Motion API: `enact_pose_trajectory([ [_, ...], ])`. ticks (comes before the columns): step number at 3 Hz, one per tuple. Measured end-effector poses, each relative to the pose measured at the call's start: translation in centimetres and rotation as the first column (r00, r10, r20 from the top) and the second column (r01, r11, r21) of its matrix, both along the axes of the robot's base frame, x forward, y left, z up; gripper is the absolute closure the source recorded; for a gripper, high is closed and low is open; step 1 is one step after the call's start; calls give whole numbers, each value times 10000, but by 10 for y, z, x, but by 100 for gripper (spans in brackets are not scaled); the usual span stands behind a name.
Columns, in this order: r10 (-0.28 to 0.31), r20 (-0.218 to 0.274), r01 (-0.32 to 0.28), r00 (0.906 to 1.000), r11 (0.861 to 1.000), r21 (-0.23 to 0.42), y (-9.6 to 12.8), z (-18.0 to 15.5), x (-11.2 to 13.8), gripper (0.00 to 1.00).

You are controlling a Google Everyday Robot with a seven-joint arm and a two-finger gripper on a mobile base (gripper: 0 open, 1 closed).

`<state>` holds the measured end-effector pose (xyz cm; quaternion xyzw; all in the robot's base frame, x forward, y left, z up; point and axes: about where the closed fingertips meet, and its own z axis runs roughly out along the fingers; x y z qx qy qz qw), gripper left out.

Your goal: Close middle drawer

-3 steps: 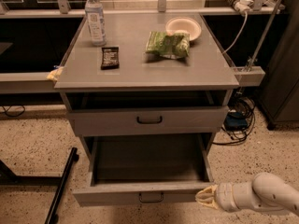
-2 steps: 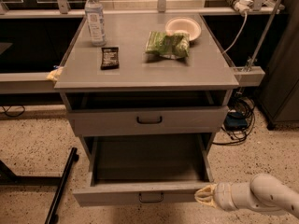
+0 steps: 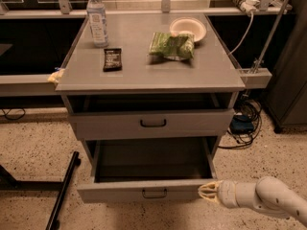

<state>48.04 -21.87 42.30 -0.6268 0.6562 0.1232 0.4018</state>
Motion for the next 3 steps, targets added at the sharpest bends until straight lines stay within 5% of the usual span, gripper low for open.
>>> enact_pose_trajectory([
  [1,234,658,-247,9976,9995,192,4,6,29,100],
  [3,330,919,-374,9952,9982,472,5,8,95,100],
])
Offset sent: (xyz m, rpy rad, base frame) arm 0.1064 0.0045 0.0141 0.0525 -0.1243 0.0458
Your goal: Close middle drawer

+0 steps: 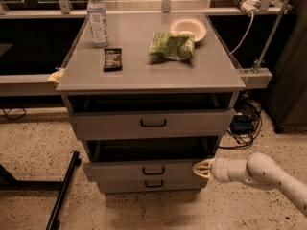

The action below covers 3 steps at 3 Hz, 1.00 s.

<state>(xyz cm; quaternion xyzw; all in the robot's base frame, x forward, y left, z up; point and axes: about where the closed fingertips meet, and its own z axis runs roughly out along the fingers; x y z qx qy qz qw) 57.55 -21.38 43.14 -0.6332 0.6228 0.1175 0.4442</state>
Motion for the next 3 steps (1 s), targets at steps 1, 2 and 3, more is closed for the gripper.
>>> enact_pose_trajectory([
  [1,-152,70,152,9999,9999,64,-5,6,31,100],
  [2,-313,152,312,9994,9995,26,-8,12,54,100],
  [3,-460,183,461,9988,9989,-39,-10,15,71,100],
])
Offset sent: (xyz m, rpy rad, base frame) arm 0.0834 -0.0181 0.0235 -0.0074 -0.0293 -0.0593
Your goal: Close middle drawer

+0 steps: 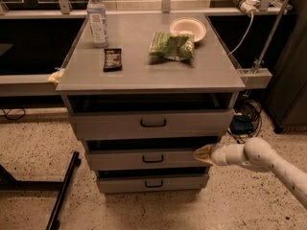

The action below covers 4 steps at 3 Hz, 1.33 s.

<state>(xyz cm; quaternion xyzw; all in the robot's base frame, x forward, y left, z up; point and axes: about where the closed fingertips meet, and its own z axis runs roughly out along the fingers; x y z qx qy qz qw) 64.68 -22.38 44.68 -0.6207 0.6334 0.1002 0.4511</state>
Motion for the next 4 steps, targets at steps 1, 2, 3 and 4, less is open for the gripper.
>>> enact_pose_trajectory([
  [1,1,13,-1,10000,10000,6,0,2,-1,100],
  [2,379,-400,-364,9985,9986,381,4,28,-41,100],
  [3,665,-892,-605,9938,9958,686,2,84,-99,100],
  [4,150,-946,-166,9954,9997,-163,-36,144,-122,100],
])
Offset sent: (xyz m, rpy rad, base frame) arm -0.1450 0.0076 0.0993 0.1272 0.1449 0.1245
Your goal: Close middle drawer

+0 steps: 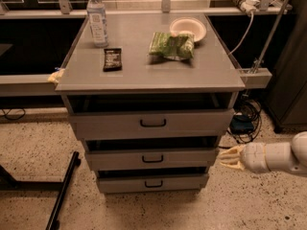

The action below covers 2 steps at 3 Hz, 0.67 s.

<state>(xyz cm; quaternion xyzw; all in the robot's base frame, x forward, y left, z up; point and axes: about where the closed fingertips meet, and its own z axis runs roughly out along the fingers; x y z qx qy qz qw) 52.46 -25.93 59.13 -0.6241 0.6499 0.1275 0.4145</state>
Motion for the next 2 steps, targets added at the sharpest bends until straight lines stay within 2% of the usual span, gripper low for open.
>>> enact_pose_trajectory([
  [1,1,232,5,9997,9997,-235,-2,21,3,100],
  [2,51,-76,-55,10000,9980,-632,-32,-6,1,100],
])
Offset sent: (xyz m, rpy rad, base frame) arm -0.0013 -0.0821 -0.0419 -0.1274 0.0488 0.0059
